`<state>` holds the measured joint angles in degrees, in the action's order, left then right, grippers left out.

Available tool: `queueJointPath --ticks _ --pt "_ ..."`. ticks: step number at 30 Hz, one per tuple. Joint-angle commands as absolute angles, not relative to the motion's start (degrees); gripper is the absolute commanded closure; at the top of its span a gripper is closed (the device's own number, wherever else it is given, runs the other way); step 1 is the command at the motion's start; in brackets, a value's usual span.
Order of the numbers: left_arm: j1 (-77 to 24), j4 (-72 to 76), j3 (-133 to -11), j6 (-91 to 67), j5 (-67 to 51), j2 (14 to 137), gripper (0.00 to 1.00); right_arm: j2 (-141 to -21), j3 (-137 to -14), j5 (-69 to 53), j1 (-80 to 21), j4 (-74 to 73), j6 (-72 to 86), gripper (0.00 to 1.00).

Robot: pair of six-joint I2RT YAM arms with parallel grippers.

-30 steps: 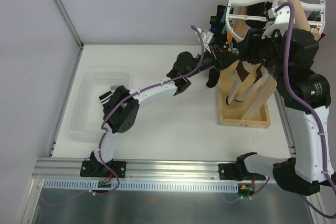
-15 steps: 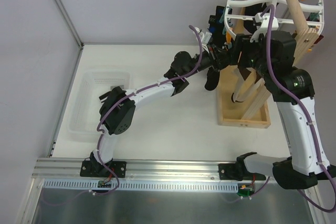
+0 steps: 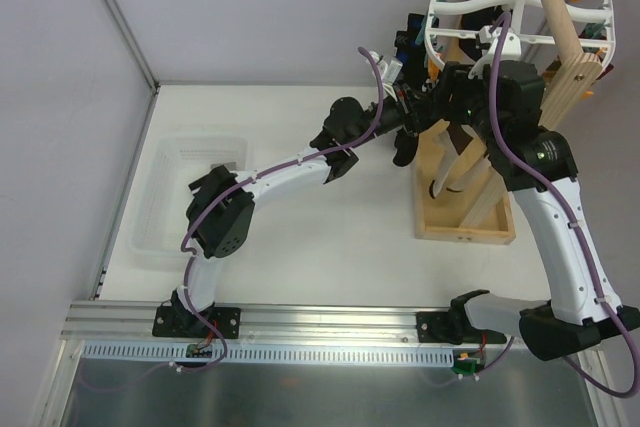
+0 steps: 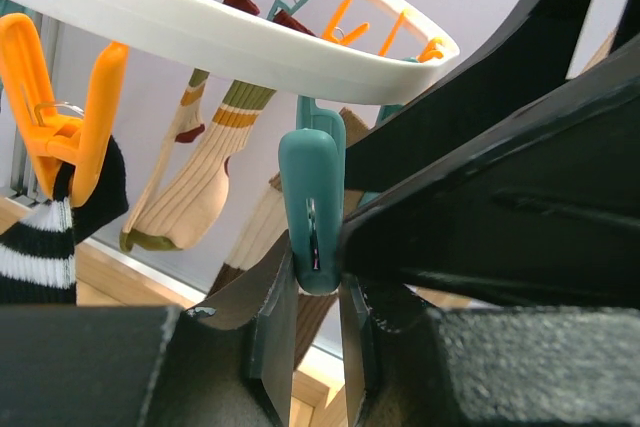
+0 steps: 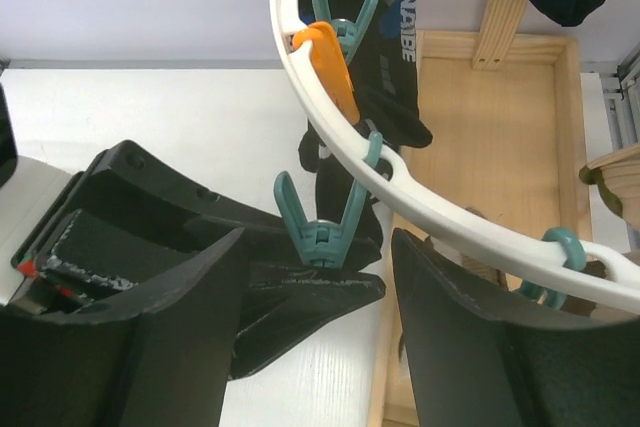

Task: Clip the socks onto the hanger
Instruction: Open the clamp at the hanger.

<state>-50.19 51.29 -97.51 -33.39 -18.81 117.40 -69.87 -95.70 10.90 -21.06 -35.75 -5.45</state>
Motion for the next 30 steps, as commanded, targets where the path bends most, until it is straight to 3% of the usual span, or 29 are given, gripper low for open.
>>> queueJointPath --ticks 1,18,30 --pt "-50.10 53.79 -97.29 -31.99 -19.25 113.47 0.93 -68.55 -95.36 12.04 -21.45 -29.97 -3.69 0.38" --pt "-49.92 53.70 -97.91 -33.05 -23.47 114.08 0.92 -71.01 -94.04 14.32 -21.36 -25.32 -6.94 0.37" --pt "-49.92 54.23 -97.91 -33.31 -23.90 114.52 0.92 -70.75 -92.11 16.96 -21.27 -20.30 -5.36 0.46"
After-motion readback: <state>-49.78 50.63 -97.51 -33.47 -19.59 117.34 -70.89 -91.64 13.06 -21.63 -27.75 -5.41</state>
